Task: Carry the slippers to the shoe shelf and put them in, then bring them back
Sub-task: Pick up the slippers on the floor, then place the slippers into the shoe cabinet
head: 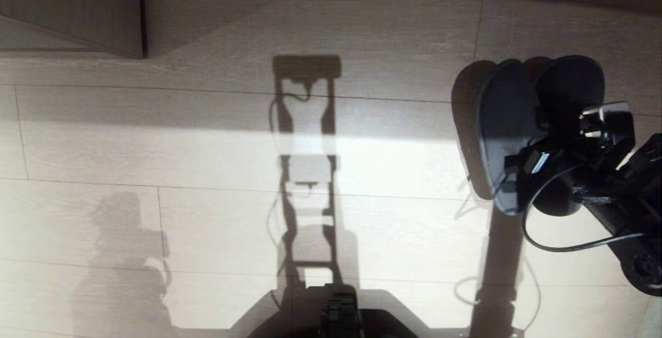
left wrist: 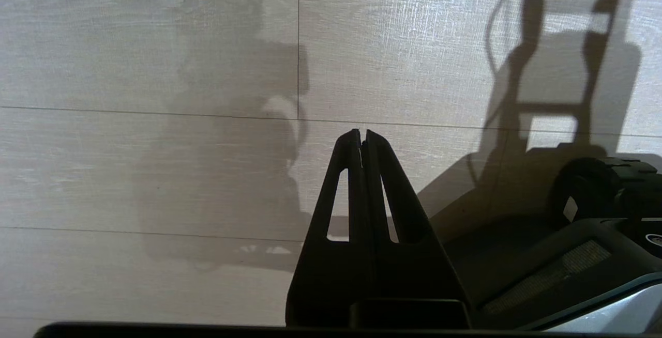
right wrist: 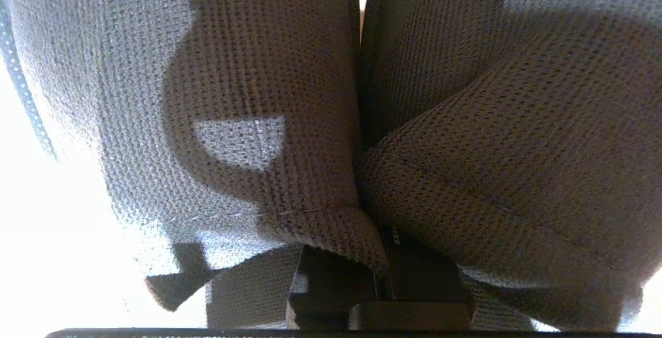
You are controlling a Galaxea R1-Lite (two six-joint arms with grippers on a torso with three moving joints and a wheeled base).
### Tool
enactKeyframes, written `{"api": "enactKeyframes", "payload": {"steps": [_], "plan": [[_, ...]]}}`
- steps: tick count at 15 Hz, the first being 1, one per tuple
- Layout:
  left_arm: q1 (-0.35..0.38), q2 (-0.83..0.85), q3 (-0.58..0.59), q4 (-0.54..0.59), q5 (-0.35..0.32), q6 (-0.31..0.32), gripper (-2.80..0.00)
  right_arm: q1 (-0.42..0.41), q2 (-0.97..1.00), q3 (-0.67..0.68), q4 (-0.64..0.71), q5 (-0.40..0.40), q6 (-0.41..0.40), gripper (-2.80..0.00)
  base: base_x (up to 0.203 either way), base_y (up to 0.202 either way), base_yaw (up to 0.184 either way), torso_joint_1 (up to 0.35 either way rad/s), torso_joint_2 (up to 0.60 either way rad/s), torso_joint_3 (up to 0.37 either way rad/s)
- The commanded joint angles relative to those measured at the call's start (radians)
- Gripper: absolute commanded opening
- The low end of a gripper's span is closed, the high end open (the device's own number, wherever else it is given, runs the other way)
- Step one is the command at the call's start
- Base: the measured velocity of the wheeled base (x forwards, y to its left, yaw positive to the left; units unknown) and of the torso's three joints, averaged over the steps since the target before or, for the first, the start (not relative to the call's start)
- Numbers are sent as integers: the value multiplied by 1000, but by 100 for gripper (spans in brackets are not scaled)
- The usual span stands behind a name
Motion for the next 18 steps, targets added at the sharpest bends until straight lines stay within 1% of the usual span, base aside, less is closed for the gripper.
{"api": "enactKeyframes", "payload": {"steps": [1, 2, 5, 6, 9, 13, 15, 18], "plan": [[0, 0, 2, 0, 1, -1, -280, 0, -127, 58, 4, 3, 1, -280, 0, 0, 0, 0, 0, 0], [0, -1, 2, 0, 1, -1, -280, 0, -189, 95, 31, 8, 1, -280, 0, 0, 0, 0, 0, 0], [0, 0, 2, 0, 1, 1, -280, 0, -498, 201, 173, 15, 3, -280, 0, 0, 0, 0, 0, 0], [0, -2, 2, 0, 1, 0, -280, 0, -614, 225, 255, 17, 3, -280, 0, 0, 0, 0, 0, 0], [0, -2, 2, 0, 1, 1, -280, 0, -879, 259, 507, 20, 3, -280, 0, 0, 0, 0, 0, 0], [0, -1, 2, 0, 1, 0, -280, 8, -1297, 273, 896, 35, 1, -280, 0, 0, 0, 0, 0, 0], [0, -2, 2, 0, 1, 1, -280, 21, -1458, 273, 1063, 61, -1, -280, 0, 0, 0, 0, 0, 0], [0, 0, 2, 0, 1, -1, -280, 41, -1636, 267, 1310, 92, -3, -280, 0, 0, 0, 0, 0, 0]]}}
